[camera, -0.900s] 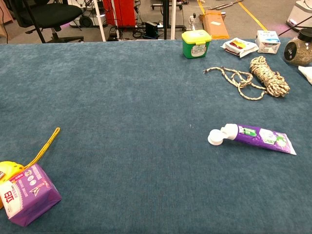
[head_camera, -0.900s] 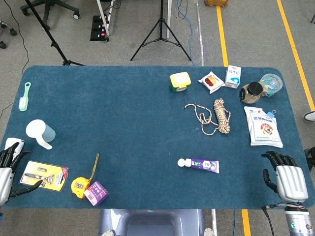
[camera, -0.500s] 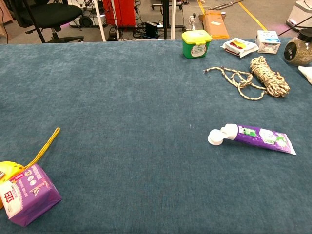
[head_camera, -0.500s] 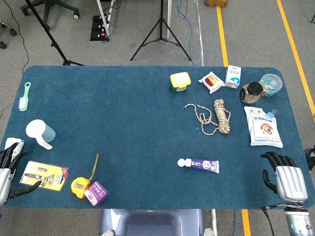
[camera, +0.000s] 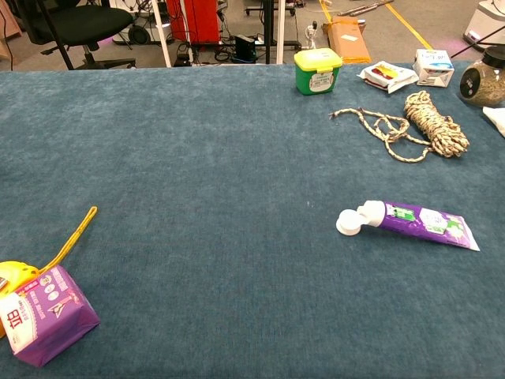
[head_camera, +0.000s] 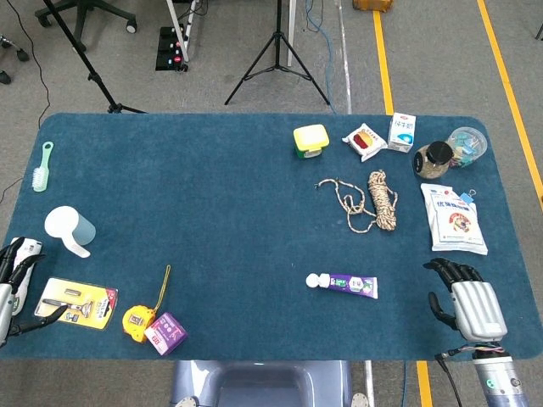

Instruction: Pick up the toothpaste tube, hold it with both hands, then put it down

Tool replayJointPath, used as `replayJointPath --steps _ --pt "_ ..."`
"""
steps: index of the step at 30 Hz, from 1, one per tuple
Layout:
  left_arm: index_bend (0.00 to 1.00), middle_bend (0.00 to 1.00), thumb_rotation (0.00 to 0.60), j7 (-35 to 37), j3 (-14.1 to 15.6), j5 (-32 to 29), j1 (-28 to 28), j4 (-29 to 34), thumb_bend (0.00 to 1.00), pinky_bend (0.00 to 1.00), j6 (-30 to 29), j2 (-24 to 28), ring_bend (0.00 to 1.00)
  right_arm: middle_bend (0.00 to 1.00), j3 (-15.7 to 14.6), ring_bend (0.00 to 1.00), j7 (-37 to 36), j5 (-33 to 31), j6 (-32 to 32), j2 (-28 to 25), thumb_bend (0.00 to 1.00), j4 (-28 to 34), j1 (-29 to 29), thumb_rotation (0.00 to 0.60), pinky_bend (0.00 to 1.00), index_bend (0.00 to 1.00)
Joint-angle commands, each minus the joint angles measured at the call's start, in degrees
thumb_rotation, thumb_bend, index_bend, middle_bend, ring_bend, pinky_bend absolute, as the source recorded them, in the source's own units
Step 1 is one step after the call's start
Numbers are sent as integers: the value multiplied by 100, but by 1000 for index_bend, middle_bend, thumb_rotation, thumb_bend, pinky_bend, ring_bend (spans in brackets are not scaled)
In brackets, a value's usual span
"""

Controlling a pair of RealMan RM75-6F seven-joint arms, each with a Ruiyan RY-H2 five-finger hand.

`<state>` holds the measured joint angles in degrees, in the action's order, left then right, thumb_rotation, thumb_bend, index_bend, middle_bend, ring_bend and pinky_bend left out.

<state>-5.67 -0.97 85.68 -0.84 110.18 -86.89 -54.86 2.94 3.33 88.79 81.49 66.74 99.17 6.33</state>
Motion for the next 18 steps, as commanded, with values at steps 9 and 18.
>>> replayJointPath --steps 9,18 --pt "178 13 450 -27 -64 -66 -130 210 0 48 160 212 0 177 154 155 745 -377 -1086 584 223 94 720 600 191 152" --pt "179 13 452 16 -49 -246 -147 205 0 48 276 311 0 175 311 151 1584 -920 -1353 1350 195 -172 1021 600 189 160"
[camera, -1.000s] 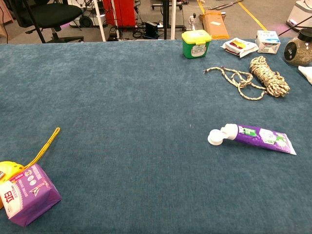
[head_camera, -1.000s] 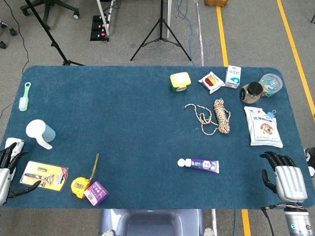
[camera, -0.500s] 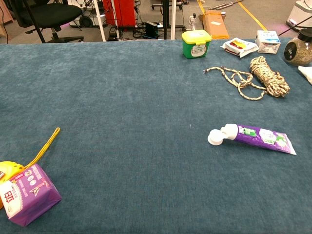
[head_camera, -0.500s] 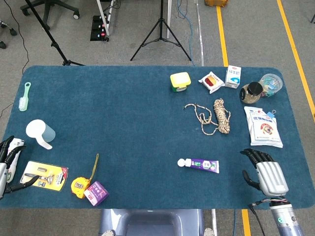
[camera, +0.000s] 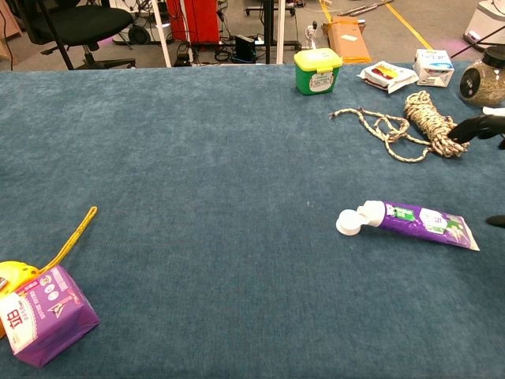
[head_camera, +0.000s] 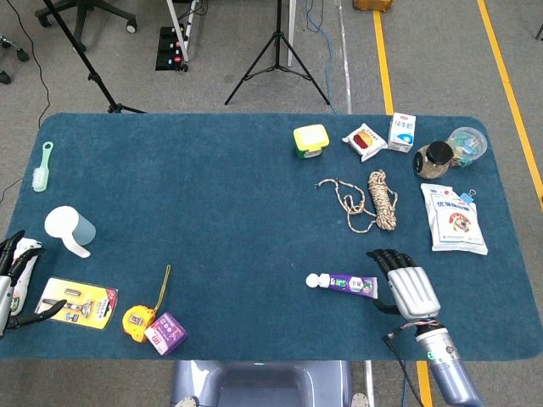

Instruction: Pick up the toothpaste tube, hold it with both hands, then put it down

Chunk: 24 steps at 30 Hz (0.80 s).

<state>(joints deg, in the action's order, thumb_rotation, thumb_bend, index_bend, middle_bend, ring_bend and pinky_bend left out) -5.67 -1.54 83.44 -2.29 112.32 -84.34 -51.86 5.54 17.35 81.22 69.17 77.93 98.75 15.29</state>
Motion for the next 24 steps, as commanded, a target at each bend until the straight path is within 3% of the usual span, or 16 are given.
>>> replayJointPath --steps 1,10,24 --pt "178 13 452 24 15 -33 -3 -17 0 48 34 13 0 174 58 151 214 -190 -147 294 195 -167 154 600 190 165" --pt "178 13 453 169 62 -131 42 -121 0 48 65 67 3 174 120 151 453 -520 -442 937 194 -751 456 600 189 180" --pt "178 13 451 367 117 -151 132 -247 0 48 11 104 3 177 115 151 333 -649 -505 1347 194 -1598 624 600 189 246"
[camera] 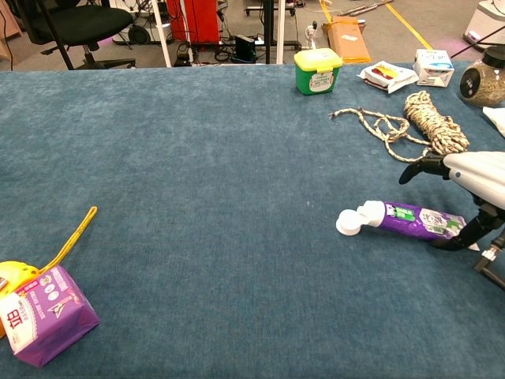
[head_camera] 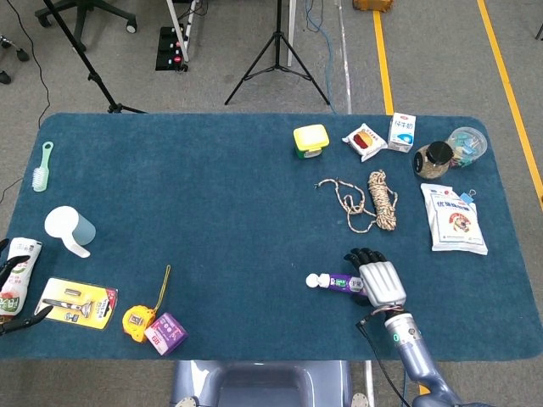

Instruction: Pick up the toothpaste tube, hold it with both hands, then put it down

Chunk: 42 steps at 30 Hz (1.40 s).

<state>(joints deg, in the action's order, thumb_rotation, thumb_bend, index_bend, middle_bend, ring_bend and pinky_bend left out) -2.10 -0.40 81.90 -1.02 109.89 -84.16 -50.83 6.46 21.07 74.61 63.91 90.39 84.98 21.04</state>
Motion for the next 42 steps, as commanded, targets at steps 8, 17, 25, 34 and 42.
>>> replayJointPath --steps 8,17,25,34,42 --pt "178 13 451 45 3 6 19 -33 0 48 -25 5 4 199 145 154 -255 66 5 94 194 -642 197 600 190 293" --pt "178 13 452 46 13 -12 1 -60 0 48 33 -34 6 207 233 166 -502 -228 -539 -313 195 -51 413 600 219 307" --pt "178 13 451 80 14 -35 3 -102 0 48 48 -38 6 210 283 169 -337 -571 -834 -406 197 226 617 600 237 332" --pt "178 13 452 111 19 -64 13 -154 0 48 60 -51 6 222 319 180 -212 -916 -963 -381 202 289 786 600 243 401" --pt "178 13 451 117 9 -54 12 -146 0 48 46 -37 6 184 292 113 -137 -1049 -884 -334 201 310 843 600 133 422"
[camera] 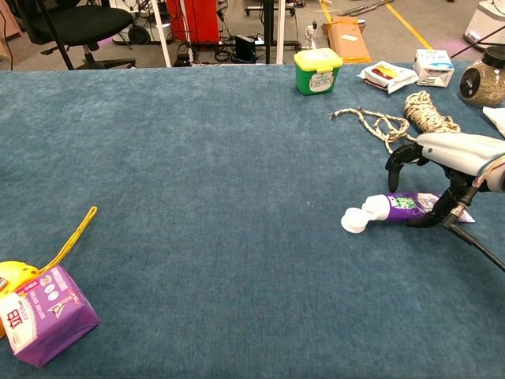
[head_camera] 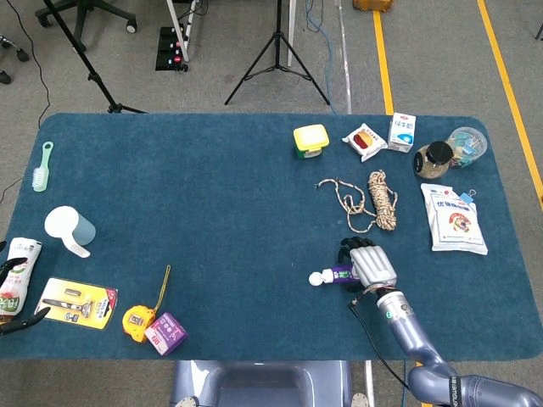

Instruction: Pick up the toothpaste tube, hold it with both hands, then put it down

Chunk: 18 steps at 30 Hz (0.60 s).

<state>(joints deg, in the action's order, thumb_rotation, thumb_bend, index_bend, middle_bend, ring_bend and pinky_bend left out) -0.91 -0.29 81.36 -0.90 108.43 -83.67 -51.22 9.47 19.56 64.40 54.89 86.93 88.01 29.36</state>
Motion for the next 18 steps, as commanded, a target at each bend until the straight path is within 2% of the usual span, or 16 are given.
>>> replayJointPath --steps 1,7,18 --pt "178 13 451 -2 -3 0 3 -1 0 48 -9 6 6 182 -13 108 20 -47 29 20 201 13 17 600 125 419" --pt "178 13 452 21 11 -1 28 -17 0 48 -27 21 6 179 -89 104 46 -130 28 84 203 -25 53 600 114 418" --pt "178 13 452 38 11 0 77 1 0 48 -101 56 6 198 -113 110 -11 -224 36 126 224 -81 138 600 114 502"
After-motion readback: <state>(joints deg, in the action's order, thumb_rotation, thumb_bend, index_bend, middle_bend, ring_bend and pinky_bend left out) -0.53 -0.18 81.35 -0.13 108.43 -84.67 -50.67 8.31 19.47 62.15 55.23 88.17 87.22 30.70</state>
